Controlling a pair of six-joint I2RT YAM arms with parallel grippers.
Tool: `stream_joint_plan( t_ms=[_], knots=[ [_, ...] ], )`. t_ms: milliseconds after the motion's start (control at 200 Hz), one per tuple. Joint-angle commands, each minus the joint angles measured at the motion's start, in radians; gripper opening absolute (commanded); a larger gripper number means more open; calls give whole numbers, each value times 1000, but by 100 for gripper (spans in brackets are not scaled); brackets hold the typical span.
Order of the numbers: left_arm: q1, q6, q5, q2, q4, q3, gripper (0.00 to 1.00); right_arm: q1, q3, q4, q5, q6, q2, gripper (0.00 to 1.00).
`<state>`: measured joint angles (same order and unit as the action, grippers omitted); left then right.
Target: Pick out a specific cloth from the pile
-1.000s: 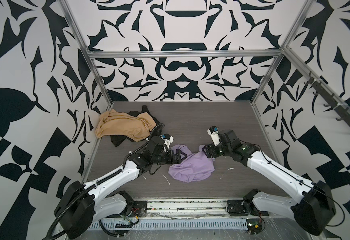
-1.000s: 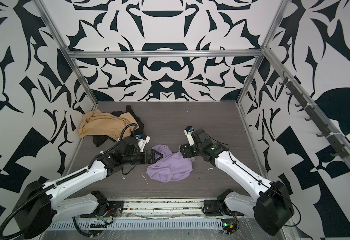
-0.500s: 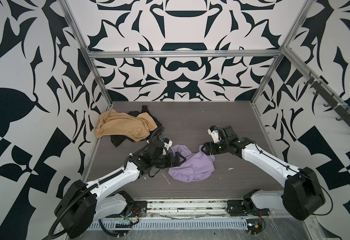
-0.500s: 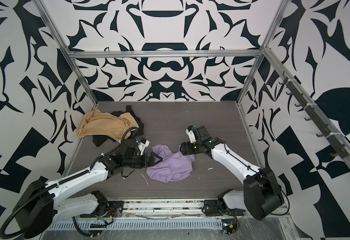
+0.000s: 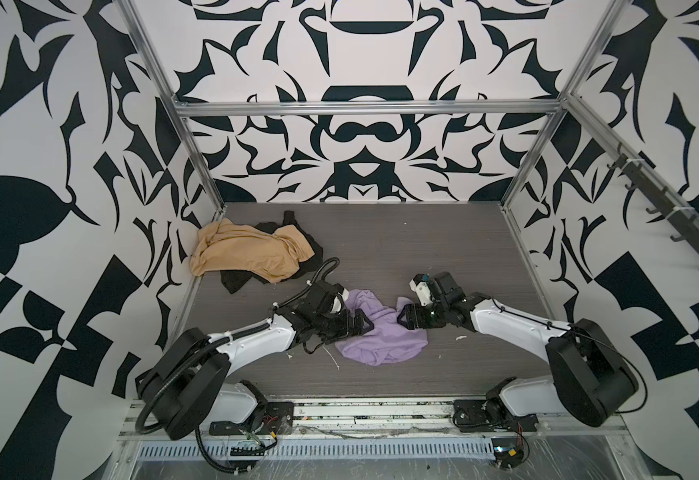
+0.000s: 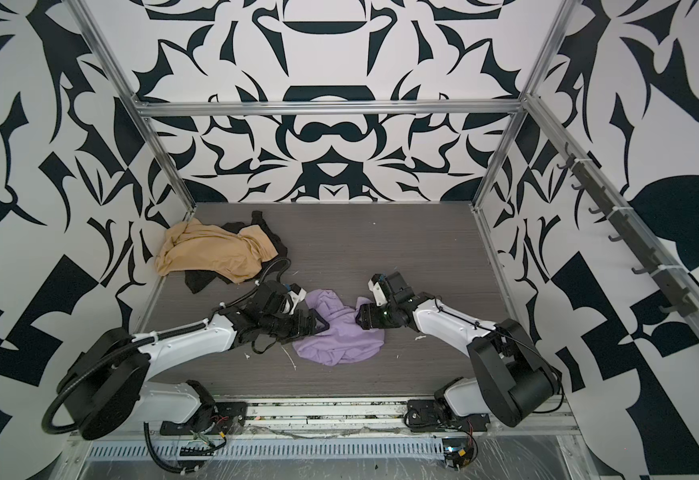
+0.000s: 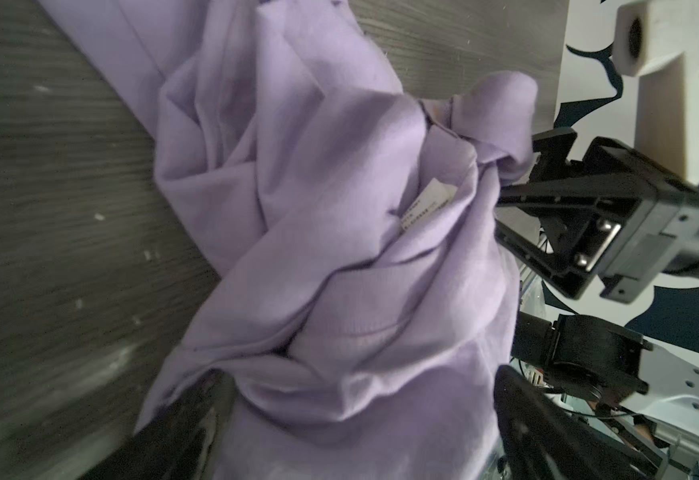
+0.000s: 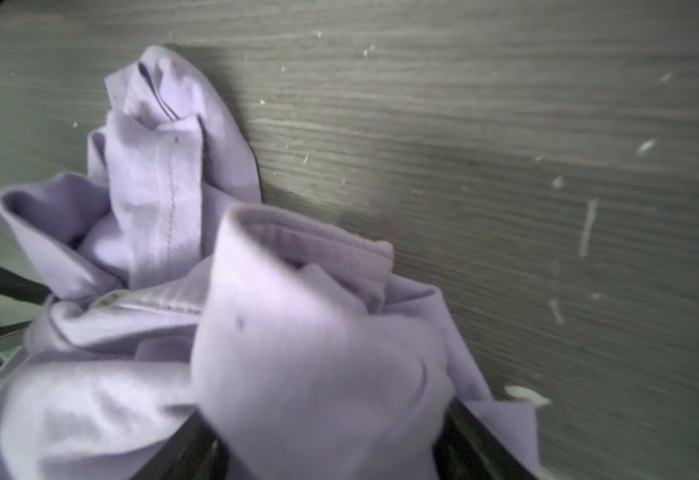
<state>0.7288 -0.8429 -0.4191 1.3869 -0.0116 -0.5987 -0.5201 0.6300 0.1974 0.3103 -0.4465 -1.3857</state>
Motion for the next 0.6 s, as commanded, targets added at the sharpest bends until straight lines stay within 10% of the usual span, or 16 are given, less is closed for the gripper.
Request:
stream_joint_plan(
  t_ms=[0, 240, 400, 520, 600],
  knots=[
    [0, 8, -44, 53, -72, -30, 100, -71, -50, -62, -60, -98, 41, 74],
    [-3, 130, 124, -65, 35, -36, 100, -135, -70, 29, -220, -140, 255, 88],
    [-6, 260, 559, -223, 242, -81, 100, -133, -24, 97, -603, -23, 441, 96],
    [-5, 432, 999, -340, 84, 24, 100, -128, -219, -408, -947, 371, 496, 94],
    [-26, 566, 1333, -311, -288, 178, 99, -66, -398, -919, -892, 687, 414, 90]
  ],
)
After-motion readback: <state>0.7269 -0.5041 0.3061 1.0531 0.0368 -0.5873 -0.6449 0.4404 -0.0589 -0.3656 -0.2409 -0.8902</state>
